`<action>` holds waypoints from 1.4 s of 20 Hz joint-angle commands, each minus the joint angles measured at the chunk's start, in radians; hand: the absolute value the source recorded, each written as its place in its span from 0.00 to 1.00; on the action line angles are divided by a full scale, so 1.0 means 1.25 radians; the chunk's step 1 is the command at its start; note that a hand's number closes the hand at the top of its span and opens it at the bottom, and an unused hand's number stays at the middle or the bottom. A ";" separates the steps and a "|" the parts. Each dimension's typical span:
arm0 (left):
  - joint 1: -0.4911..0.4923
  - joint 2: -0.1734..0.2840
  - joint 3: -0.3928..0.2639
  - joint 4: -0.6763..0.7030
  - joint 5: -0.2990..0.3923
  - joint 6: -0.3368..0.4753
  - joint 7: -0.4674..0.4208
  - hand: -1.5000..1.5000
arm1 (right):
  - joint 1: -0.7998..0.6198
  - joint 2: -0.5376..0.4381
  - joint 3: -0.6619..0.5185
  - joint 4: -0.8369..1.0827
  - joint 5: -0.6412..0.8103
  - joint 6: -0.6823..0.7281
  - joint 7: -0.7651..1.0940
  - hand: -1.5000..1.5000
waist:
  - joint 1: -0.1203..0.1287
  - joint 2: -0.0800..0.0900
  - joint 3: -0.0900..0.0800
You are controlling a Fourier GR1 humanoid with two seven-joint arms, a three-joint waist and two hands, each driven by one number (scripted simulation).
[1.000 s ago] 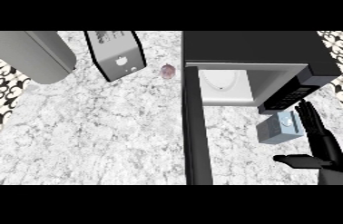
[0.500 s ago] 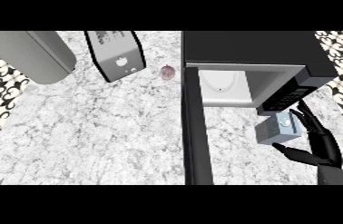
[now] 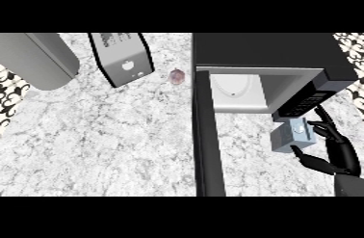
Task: Pick up the milk, place it into the microwave and close the microwave
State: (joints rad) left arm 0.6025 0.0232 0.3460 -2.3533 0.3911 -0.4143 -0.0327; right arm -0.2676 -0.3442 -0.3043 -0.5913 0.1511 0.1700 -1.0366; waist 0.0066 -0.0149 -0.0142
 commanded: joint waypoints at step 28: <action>0.037 -0.018 0.090 -0.047 0.120 -0.038 0.029 0.00 | 0.017 0.204 0.151 -0.439 -0.039 -0.105 0.317 1.00 | 0.004 0.011 0.011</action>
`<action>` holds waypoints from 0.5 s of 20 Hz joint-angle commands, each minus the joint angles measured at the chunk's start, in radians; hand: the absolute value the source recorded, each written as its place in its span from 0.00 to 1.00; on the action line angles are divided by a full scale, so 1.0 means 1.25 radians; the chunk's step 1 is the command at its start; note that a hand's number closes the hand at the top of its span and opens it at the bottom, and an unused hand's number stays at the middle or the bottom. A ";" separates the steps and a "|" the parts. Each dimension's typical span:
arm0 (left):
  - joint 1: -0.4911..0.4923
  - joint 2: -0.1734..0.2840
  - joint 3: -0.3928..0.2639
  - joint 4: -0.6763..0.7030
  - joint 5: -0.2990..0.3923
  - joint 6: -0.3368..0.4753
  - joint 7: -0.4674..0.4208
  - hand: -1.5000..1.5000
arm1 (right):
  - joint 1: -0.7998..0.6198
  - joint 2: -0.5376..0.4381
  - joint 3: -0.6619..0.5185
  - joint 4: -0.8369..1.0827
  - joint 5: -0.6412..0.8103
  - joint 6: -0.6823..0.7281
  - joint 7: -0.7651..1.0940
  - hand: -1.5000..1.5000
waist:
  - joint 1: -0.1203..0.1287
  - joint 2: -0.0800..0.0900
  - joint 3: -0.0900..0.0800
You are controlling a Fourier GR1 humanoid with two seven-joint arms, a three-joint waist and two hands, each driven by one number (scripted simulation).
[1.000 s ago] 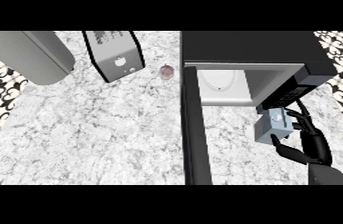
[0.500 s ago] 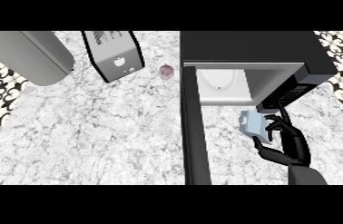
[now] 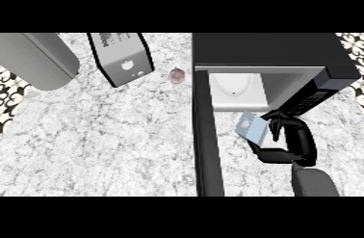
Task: Pick up the milk, place it into the microwave and close the microwave
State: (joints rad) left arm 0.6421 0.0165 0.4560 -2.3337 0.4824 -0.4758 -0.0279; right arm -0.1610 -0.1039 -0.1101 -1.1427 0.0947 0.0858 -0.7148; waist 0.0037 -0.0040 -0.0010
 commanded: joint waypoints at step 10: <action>-0.002 -0.012 0.026 -0.018 0.040 -0.026 0.010 0.00 | -0.274 0.017 0.032 0.135 0.171 -0.215 0.174 1.00 | 0.017 0.005 0.001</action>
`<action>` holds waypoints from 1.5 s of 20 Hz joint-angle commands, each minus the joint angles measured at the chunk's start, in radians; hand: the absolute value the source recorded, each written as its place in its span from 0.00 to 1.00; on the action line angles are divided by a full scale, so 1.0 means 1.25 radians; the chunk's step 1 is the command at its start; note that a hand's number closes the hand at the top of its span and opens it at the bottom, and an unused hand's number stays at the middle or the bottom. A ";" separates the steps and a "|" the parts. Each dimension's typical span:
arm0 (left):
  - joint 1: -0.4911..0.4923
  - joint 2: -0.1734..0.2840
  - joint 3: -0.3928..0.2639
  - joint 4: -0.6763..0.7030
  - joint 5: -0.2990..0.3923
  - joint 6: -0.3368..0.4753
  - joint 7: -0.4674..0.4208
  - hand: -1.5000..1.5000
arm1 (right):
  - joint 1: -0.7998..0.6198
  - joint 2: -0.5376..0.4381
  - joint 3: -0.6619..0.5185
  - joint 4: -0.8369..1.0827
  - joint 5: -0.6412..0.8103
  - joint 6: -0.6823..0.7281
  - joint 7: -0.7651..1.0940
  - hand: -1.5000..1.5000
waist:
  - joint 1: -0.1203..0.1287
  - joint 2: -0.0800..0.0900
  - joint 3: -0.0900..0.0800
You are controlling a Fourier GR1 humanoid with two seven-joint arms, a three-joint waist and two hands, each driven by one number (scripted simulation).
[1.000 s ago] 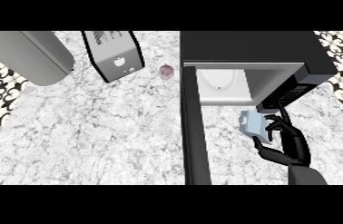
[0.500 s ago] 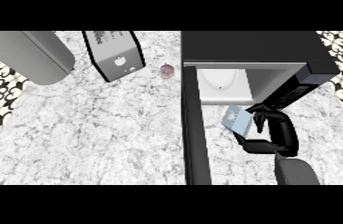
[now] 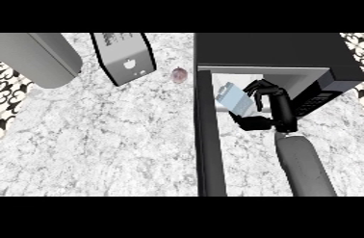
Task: Pick up the milk, place it into the microwave and close the microwave
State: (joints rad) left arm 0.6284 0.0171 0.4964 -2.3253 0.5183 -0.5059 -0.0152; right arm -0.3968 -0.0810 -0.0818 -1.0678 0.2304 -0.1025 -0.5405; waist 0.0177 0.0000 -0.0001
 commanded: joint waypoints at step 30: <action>-0.134 0.016 -0.021 0.065 -0.025 -0.018 0.024 0.00 | -0.462 -0.138 -0.104 0.707 0.206 -0.507 -0.107 1.00 | 0.076 0.046 0.004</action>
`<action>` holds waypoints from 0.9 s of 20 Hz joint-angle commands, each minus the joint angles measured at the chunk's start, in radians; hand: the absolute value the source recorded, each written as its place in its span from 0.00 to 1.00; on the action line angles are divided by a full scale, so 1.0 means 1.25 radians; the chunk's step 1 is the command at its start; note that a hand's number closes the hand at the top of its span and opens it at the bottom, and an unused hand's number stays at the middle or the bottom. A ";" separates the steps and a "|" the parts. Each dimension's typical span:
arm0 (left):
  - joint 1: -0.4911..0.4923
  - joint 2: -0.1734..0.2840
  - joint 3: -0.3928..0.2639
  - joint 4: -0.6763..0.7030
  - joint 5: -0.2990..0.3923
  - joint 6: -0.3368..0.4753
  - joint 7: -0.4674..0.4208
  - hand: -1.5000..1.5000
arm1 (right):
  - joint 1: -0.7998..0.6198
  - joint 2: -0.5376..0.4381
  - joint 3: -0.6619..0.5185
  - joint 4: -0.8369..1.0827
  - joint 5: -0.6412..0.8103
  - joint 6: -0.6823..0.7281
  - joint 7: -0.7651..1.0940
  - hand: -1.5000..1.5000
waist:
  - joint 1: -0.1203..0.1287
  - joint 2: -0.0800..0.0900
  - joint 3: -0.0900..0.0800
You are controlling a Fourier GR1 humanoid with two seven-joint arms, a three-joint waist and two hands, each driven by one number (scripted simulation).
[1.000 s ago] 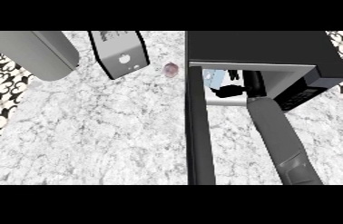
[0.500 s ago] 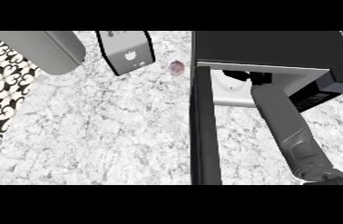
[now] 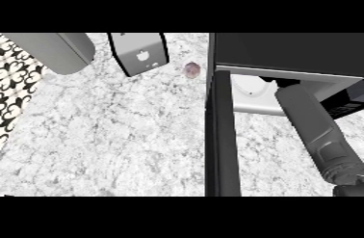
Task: Pick up the milk, place it into the microwave and close the microwave
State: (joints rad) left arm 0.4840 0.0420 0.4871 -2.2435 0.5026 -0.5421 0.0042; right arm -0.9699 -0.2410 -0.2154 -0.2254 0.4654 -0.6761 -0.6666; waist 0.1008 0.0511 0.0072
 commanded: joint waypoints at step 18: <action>-0.064 0.014 -0.058 0.045 -0.104 -0.030 -0.002 0.00 | -0.044 -0.022 0.003 0.081 0.037 -0.025 -0.003 0.00 | 0.014 0.003 0.000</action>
State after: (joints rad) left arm 0.4142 0.0581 0.4500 -2.1814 0.3966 -0.5672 -0.0132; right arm -0.9952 -0.2889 -0.2135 -0.1175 0.5116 -0.7556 -0.6404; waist 0.1134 0.0523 0.0071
